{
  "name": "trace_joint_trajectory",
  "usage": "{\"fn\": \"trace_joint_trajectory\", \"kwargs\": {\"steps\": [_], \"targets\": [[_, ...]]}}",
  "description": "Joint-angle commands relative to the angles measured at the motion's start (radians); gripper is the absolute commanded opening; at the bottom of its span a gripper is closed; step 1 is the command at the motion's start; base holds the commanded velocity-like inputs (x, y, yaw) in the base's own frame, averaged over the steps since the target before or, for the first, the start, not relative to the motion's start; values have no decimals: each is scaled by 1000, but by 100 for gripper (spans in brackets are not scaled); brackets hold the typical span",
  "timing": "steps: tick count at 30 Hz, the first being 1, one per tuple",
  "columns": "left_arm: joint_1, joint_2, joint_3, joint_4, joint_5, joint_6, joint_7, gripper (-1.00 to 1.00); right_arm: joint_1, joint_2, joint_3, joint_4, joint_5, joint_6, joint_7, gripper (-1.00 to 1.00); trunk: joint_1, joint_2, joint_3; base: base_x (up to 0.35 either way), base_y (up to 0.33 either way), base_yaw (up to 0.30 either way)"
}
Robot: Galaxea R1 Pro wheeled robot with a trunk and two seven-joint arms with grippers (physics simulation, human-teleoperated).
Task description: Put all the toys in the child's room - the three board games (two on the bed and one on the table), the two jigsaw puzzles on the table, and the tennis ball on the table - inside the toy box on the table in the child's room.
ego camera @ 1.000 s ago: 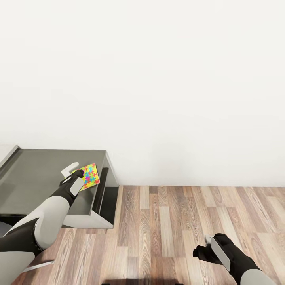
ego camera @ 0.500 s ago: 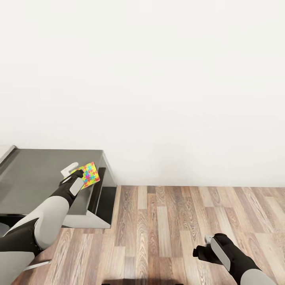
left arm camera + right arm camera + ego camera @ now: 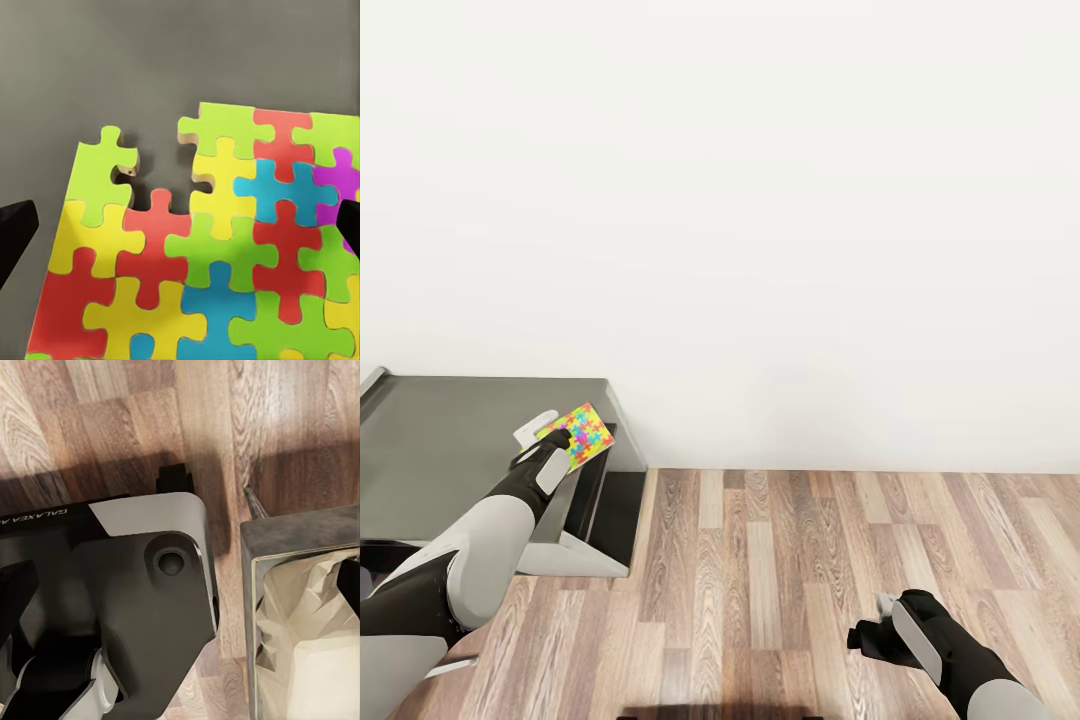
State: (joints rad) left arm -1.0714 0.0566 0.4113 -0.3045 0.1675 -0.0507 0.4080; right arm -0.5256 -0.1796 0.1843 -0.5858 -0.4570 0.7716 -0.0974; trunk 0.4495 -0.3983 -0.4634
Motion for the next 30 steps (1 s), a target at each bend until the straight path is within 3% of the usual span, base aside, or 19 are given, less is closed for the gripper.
{"fn": "trace_joint_trajectory", "kwargs": {"steps": [1,9,16,21,30], "targets": [[-1,0,-2,1,10,-5,2,100,-1,-1,7,-2,-11,3,-10,100,1,-2,-1,0,-9,0],[-1,2,-2,1,14,-5,2,100,-1,-1,7,-2,-11,3,-10,100,1,-2,-1,0,-2,0],[-1,7,-2,1,70,-6,4,100,-1,-1,7,-2,-11,3,-10,100,1,-2,-1,0,0,0],[-1,16,-2,0,80,-7,7,100,-1,-3,7,-2,-11,2,-12,100,1,-2,-1,0,0,0],[-1,53,52,-2,82,-6,7,100,-1,-4,6,-2,-11,-13,-15,100,1,-2,-1,0,0,0]]}}
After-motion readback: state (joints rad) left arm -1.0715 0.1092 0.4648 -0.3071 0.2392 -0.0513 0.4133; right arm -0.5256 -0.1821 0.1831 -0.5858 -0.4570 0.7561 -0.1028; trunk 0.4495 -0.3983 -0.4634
